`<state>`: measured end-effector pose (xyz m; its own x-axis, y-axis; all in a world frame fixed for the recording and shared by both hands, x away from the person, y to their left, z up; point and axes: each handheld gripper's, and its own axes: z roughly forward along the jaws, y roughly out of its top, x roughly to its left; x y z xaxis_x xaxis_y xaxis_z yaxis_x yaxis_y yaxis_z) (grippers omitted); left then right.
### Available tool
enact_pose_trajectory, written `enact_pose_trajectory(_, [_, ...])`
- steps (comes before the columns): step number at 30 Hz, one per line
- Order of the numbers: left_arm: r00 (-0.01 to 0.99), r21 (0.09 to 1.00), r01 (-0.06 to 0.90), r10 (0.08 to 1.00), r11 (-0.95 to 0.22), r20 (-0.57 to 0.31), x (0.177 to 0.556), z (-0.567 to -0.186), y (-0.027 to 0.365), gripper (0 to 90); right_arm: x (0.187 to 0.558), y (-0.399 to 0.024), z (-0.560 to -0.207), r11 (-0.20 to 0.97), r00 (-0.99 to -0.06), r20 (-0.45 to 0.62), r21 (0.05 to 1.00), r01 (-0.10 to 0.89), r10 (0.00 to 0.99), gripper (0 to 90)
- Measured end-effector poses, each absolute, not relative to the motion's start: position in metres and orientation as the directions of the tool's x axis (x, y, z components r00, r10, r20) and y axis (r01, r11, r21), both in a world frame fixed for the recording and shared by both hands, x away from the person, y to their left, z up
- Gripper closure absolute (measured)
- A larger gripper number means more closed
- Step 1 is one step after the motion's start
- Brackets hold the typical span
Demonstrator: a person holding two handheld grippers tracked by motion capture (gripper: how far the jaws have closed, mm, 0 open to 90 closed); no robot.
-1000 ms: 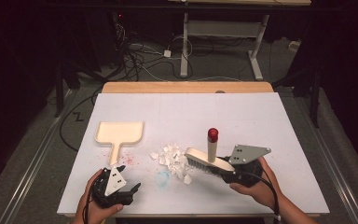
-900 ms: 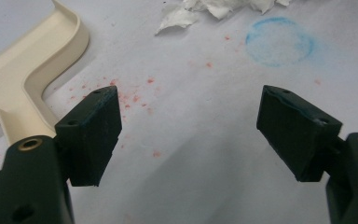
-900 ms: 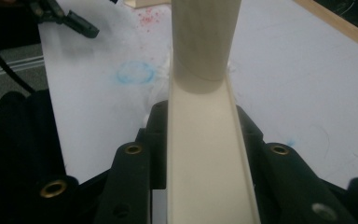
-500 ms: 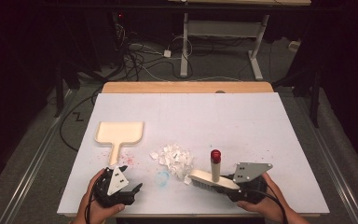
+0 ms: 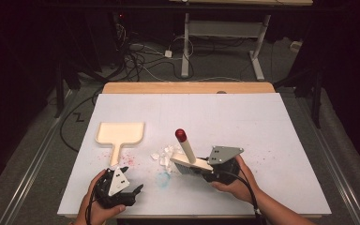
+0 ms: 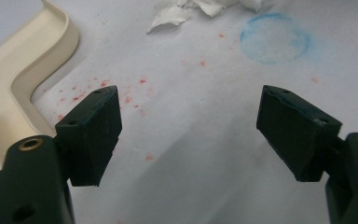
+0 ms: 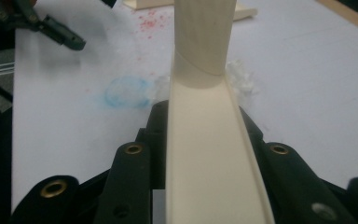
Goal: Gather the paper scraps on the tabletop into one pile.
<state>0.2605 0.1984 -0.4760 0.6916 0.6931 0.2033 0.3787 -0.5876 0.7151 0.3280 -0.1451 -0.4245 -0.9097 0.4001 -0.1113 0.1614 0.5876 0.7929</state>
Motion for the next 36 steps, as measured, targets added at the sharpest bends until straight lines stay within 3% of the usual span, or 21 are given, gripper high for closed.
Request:
enact_pose_trajectory(16, [0.691,0.716,0.377,0.693,-0.588,0.206,0.259,-0.475,0.199,21.6,0.301,-0.200,-0.390,0.524,-0.900,-0.116,0.841,0.136,0.420,67.8])
enact_pose_trajectory(25, [0.693,0.710,0.378,0.690,-0.594,0.209,0.259,-0.475,0.197,21.6,0.285,-0.256,-0.394,0.558,-0.873,-0.110,0.805,0.202,0.475,67.8])
enact_pose_trajectory(36, [0.703,0.706,0.375,0.681,-0.601,0.206,0.262,-0.476,0.194,21.6,0.308,-0.226,-0.426,0.593,-0.875,-0.109,0.773,0.224,0.472,68.0])
